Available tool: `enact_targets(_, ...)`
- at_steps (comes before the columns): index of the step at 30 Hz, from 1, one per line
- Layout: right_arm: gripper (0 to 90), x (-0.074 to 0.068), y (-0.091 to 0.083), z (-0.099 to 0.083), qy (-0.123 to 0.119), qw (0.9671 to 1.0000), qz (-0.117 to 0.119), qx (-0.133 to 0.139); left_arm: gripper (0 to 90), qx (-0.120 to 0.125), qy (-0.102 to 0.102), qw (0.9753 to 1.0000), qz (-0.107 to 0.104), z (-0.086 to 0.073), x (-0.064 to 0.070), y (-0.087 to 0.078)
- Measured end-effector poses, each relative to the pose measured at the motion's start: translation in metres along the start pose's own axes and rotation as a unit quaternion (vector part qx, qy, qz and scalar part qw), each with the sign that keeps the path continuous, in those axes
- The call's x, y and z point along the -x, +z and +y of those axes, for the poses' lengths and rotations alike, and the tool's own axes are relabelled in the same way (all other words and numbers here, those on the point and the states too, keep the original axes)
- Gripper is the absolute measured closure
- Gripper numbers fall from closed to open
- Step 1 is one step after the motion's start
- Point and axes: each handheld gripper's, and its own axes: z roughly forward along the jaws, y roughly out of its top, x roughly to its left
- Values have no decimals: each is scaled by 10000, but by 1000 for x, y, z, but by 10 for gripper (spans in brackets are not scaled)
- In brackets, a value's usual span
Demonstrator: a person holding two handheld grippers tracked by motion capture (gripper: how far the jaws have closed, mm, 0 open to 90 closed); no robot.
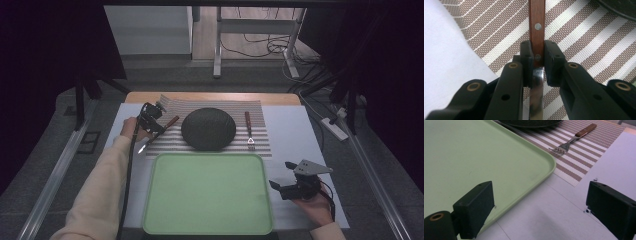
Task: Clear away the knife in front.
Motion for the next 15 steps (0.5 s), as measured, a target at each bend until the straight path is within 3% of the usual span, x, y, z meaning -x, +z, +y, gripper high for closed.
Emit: enact_targets(15,79,0,-1,0,-1,10000,-5,7,777,92,172,9998,26,-2,9,-12)
